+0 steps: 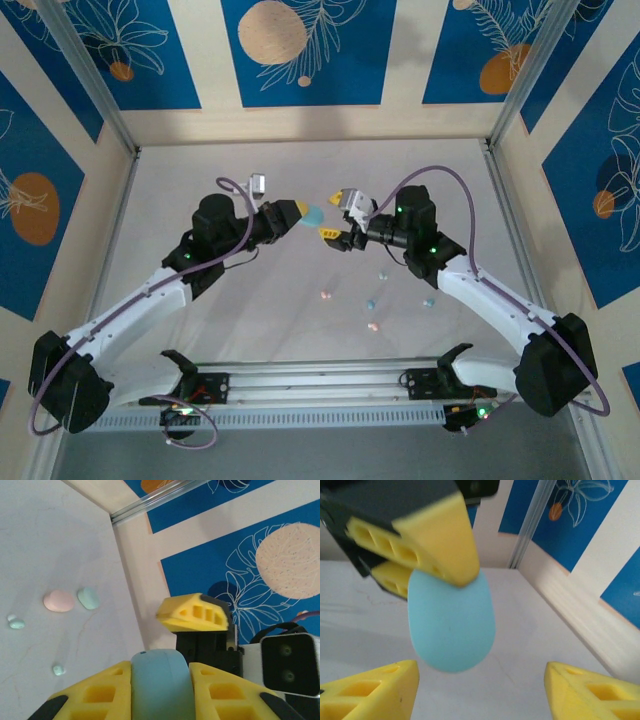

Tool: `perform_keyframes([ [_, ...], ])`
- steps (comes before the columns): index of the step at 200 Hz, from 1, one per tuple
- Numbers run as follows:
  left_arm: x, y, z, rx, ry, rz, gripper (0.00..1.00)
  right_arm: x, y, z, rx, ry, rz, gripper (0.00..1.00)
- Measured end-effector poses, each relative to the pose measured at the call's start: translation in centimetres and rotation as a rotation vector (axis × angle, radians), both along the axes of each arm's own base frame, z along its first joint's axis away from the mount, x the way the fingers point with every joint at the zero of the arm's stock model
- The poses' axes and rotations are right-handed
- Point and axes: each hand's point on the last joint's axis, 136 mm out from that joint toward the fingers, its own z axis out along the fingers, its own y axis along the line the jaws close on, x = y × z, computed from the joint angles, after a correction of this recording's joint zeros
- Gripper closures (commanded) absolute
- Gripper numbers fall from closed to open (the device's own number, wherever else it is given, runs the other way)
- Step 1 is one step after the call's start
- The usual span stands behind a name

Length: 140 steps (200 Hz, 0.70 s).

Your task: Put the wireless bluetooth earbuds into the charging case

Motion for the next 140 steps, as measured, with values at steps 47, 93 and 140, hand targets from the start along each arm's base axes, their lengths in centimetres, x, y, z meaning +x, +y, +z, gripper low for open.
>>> perform_keyframes([
  [47, 0.1, 0.0, -0.4, -0.060, 0.049, 0.012, 0.80, -0.7, 0.9, 0.9, 0.051, -0.010, 0.074, 0.39],
  [93, 0.1, 0.0, 0.7, -0.106, 0.039, 0.013, 0.80, -0.4, 1.4, -0.6, 0.033, 0.029, 0.096, 0.45],
  [140, 0.1, -0.1, 1.0, -0.116, 0.029, 0.012, 0.80, -0.5, 1.5, -0.2, 0.047, 0.037, 0.105, 0.45],
])
